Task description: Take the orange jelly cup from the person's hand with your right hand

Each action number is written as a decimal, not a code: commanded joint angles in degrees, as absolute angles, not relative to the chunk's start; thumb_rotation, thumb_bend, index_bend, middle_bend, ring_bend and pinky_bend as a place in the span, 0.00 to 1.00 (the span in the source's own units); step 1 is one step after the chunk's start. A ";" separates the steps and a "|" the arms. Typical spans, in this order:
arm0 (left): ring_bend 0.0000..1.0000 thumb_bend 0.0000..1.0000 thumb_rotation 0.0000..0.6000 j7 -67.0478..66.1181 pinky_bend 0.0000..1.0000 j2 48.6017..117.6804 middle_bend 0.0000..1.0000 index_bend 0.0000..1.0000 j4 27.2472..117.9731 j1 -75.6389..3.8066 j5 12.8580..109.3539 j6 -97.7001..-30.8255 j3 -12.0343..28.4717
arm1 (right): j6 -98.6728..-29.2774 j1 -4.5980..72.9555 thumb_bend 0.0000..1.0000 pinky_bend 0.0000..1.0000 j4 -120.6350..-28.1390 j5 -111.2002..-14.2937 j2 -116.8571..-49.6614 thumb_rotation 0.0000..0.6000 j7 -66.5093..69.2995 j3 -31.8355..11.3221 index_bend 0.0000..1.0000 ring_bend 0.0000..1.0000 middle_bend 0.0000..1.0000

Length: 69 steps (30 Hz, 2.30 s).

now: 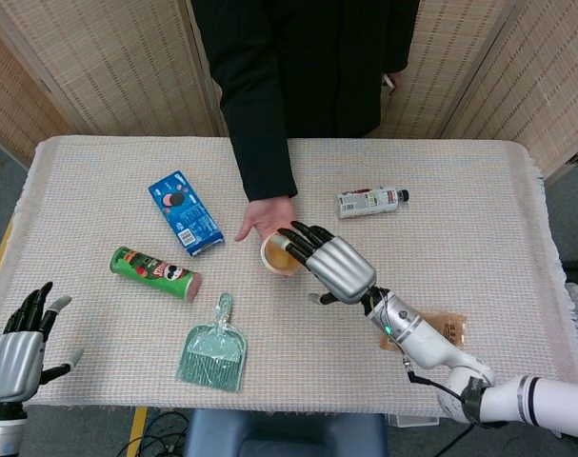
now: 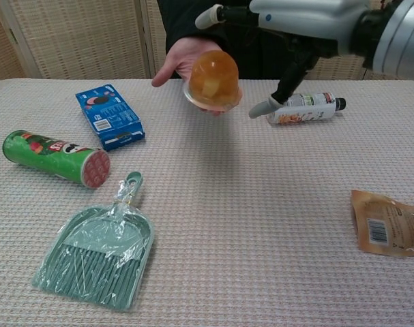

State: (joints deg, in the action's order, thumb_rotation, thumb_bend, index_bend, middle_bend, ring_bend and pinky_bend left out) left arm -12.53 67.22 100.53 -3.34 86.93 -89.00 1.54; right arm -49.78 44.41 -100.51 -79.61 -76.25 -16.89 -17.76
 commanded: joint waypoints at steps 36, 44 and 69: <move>0.05 0.22 1.00 -9.69 0.20 67.20 0.03 0.19 98.52 -2.09 86.51 -88.57 1.19 | -51.52 54.92 0.53 0.72 -84.36 -69.96 -88.61 1.00 -21.66 -15.74 0.54 0.38 0.39; 0.05 0.22 1.00 -9.62 0.20 66.99 0.03 0.19 98.67 -2.01 86.65 -88.81 1.39 | -57.23 52.24 0.61 0.80 -87.81 -75.09 -85.29 1.00 -16.61 -15.42 0.62 0.50 0.47; 0.05 0.22 1.00 -11.16 0.20 66.95 0.03 0.19 100.34 -3.16 87.52 -87.67 1.70 | -56.37 41.62 0.60 0.81 -78.11 -77.05 -81.34 1.00 -4.11 -6.51 0.62 0.56 0.50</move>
State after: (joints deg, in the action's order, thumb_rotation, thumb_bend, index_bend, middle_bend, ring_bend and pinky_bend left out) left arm -11.13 66.97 100.32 -3.16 87.54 -87.66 1.69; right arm -58.62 40.89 -81.33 -77.92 -78.54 -5.26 -6.81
